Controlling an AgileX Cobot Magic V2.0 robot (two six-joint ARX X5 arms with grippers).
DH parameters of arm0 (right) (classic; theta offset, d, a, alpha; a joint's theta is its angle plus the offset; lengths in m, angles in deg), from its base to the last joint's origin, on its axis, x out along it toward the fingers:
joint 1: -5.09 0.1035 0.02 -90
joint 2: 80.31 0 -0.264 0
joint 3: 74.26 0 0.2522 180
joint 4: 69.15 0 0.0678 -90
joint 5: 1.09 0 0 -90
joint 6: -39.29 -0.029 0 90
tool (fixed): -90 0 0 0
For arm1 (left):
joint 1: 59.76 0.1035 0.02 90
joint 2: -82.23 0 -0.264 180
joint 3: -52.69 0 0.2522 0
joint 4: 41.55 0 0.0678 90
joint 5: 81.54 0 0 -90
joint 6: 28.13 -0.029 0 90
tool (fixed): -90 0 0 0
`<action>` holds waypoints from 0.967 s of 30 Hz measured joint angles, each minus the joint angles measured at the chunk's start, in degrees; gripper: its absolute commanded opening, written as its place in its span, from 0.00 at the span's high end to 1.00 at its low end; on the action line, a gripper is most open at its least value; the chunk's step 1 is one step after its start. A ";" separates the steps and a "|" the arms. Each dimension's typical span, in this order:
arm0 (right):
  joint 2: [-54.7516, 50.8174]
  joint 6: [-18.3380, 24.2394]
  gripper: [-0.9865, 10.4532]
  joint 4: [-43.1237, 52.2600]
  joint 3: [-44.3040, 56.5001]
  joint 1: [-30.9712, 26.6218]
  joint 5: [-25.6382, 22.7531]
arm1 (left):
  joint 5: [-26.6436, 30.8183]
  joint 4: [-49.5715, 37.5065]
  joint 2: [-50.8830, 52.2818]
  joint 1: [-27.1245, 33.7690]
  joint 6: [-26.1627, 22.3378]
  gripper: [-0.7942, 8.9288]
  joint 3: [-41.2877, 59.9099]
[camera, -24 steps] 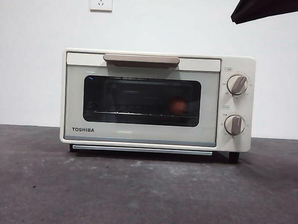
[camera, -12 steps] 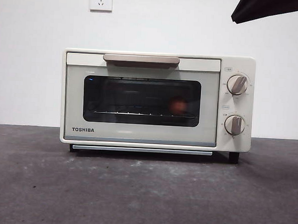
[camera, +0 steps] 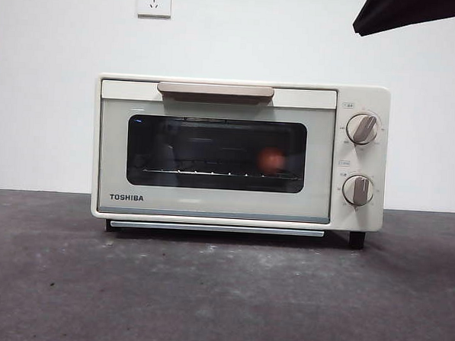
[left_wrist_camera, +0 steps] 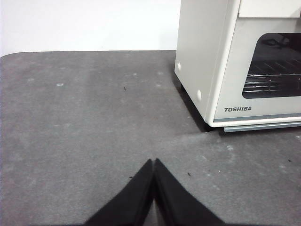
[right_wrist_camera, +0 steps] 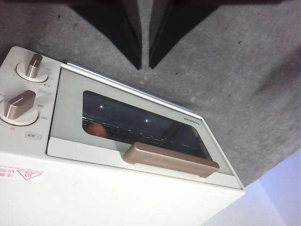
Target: Eggoven
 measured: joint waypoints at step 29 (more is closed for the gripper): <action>-35.56 10.10 0.91 10.47 24.55 -34.36 -0.26 | 0.00 0.02 0.00 0.00 0.15 0.91 0.00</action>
